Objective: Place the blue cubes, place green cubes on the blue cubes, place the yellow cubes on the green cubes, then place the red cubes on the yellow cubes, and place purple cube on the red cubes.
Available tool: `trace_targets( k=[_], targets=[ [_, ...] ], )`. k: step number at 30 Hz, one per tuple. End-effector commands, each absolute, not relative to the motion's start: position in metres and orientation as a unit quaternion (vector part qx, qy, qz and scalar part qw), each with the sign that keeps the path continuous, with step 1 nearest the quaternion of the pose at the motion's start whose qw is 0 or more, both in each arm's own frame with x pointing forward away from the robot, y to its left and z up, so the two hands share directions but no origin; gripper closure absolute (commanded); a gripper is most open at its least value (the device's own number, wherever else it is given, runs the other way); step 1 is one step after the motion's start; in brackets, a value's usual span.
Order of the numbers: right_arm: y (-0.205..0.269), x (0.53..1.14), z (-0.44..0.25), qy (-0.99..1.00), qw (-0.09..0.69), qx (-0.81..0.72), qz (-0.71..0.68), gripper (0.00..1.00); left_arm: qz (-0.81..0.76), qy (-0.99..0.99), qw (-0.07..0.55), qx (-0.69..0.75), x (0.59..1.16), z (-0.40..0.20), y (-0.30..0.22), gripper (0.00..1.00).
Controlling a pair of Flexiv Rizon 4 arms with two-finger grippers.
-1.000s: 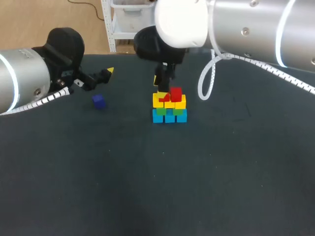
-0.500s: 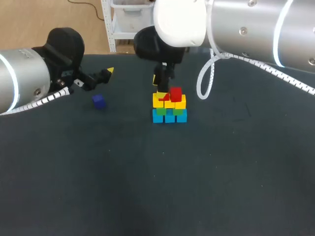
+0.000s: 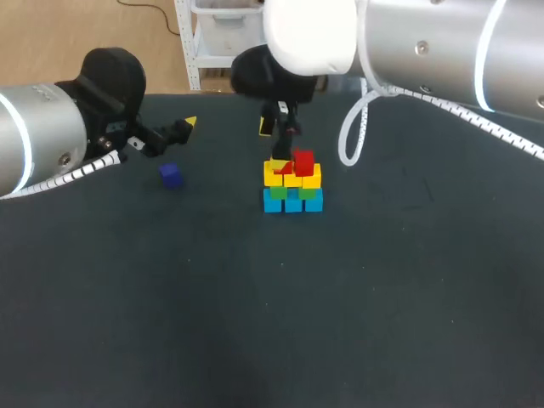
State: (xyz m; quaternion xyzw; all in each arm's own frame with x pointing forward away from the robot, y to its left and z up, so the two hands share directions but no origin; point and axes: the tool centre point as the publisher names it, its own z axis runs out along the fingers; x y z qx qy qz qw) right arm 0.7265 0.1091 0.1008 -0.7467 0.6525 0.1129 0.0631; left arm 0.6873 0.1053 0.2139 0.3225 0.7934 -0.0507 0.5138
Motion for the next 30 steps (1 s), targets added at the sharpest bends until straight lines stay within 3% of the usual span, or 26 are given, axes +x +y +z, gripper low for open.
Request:
trace_targets(
  k=[1, 13, 20, 30],
  targets=[
    [0.098, 0.721, 0.110, 0.657, 0.077, -0.742, 0.108, 0.00, -0.049, 0.793, 0.516, 0.321, 0.688, 0.213, 0.104, 0.00],
    [0.062, 0.730, 0.132, 0.685, 0.140, -0.712, 0.071, 0.00, -0.049, 0.793, 0.516, 0.321, 0.688, 0.213, 0.104, 0.00],
    [0.031, 0.739, 0.139, 0.692, 0.123, -0.710, 0.039, 0.00, -0.049, 0.793, 0.516, 0.321, 0.688, 0.213, 0.104, 0.00],
    [0.031, 0.739, 0.139, 0.692, 0.123, -0.710, 0.039, 0.00, -0.049, 0.793, 0.516, 0.321, 0.688, 0.213, 0.104, 0.00]
  ],
)
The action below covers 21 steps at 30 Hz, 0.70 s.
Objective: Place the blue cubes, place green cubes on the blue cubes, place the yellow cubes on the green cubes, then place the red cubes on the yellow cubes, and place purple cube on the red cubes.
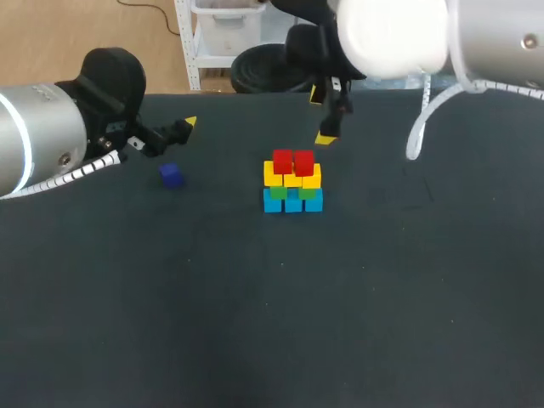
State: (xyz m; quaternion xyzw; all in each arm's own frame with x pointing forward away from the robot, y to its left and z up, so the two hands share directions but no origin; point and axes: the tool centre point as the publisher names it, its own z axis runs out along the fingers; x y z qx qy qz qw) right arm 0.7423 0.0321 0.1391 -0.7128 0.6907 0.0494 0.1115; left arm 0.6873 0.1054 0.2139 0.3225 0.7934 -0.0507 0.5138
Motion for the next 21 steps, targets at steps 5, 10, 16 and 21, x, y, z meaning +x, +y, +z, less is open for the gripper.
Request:
trace_targets(
  k=[5, 10, 16, 21],
  targets=[
    [0.036, 0.748, 0.137, 0.698, 0.160, -0.696, 0.058, 0.00, -0.049, 0.793, 0.516, 0.321, 0.688, 0.213, 0.104, 0.00],
    [0.037, 0.757, 0.126, 0.695, 0.274, -0.651, 0.136, 0.00, -0.049, 0.793, 0.516, 0.321, 0.688, 0.213, 0.104, 0.00],
    [0.027, 0.763, 0.120, 0.697, 0.384, -0.574, 0.192, 0.00, -0.049, 0.793, 0.516, 0.321, 0.688, 0.213, 0.104, 0.00],
    [0.007, 0.765, 0.124, 0.704, 0.436, -0.525, 0.197, 0.00, -0.049, 0.793, 0.516, 0.321, 0.688, 0.213, 0.104, 0.00]
  ],
)
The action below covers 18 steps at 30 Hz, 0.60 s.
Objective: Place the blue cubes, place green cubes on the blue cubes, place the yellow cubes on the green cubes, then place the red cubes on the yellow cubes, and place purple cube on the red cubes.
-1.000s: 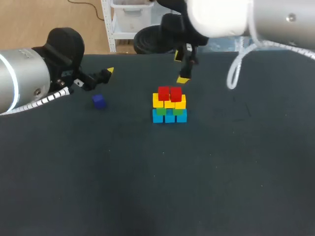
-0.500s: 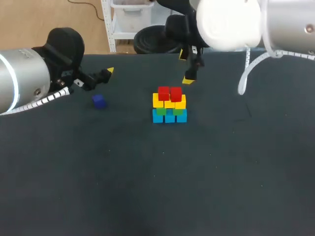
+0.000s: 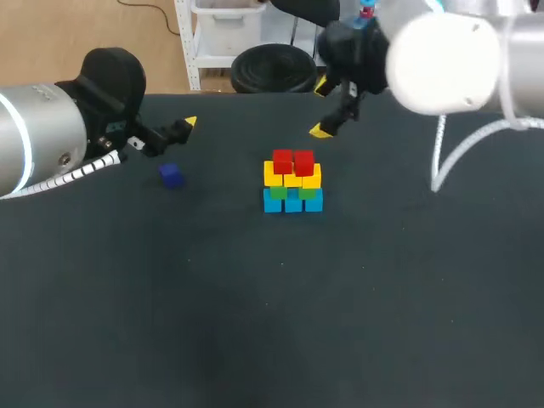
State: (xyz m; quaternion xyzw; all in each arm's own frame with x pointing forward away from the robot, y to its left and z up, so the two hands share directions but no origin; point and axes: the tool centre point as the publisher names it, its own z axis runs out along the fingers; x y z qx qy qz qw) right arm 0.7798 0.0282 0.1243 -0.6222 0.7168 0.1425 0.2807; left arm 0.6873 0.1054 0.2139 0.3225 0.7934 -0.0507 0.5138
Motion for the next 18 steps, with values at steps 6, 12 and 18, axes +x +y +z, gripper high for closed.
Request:
trace_targets(
  k=[6, 12, 18],
  targets=[
    [-0.021, 0.763, 0.120, 0.718, 0.463, -0.480, 0.197, 0.00, -0.049, 0.793, 0.516, 0.321, 0.688, 0.213, 0.104, 0.00],
    [-0.023, 0.757, 0.116, 0.715, 0.464, -0.475, 0.221, 0.00, -0.049, 0.793, 0.516, 0.321, 0.688, 0.213, 0.104, 0.00],
    [-0.023, 0.757, 0.116, 0.715, 0.464, -0.475, 0.221, 0.00, -0.049, 0.793, 0.516, 0.321, 0.688, 0.213, 0.104, 0.00]
  ],
)
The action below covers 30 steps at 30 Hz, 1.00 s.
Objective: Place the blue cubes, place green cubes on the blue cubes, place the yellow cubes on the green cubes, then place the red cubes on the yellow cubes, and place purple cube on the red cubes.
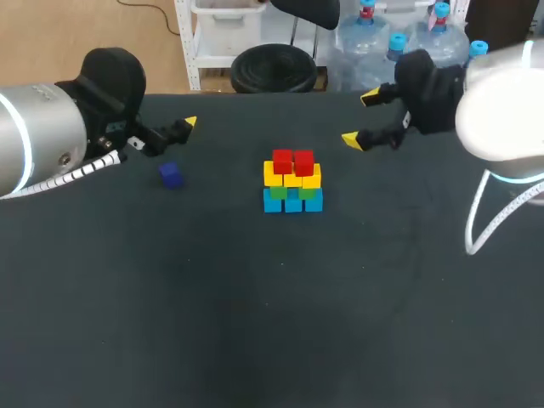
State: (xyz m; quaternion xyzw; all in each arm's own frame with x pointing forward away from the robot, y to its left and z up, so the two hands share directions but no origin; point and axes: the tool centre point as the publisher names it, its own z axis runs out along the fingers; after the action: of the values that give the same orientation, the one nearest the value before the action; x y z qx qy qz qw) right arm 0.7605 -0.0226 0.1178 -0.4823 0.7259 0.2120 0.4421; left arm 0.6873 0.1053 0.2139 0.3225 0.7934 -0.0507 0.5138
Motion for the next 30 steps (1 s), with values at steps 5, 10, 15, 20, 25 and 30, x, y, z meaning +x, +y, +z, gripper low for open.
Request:
trace_targets(
  k=[5, 10, 15, 20, 25, 30],
  targets=[
    [-0.023, 0.757, 0.116, 0.715, 0.464, -0.475, 0.221, 0.00, -0.049, 0.793, 0.516, 0.321, 0.688, 0.213, 0.104, 0.00],
    [-0.023, 0.757, 0.116, 0.715, 0.464, -0.475, 0.221, 0.00, -0.049, 0.793, 0.516, 0.321, 0.688, 0.213, 0.104, 0.00],
    [-0.023, 0.757, 0.116, 0.715, 0.464, -0.475, 0.221, 0.00, -0.049, 0.793, 0.516, 0.321, 0.688, 0.213, 0.104, 0.00],
    [-0.023, 0.757, 0.116, 0.715, 0.464, -0.475, 0.221, 0.00, -0.011, 0.816, 0.446, 0.368, 0.685, 0.202, 0.120, 0.00],
    [-0.023, 0.757, 0.116, 0.715, 0.464, -0.475, 0.221, 0.00, 0.028, 0.813, 0.322, 0.484, 0.696, 0.207, 0.128, 0.00],
    [-0.023, 0.757, 0.116, 0.715, 0.464, -0.475, 0.221, 0.00, -0.016, 0.848, 0.145, 0.509, 0.711, 0.196, 0.128, 0.00]
  ],
)
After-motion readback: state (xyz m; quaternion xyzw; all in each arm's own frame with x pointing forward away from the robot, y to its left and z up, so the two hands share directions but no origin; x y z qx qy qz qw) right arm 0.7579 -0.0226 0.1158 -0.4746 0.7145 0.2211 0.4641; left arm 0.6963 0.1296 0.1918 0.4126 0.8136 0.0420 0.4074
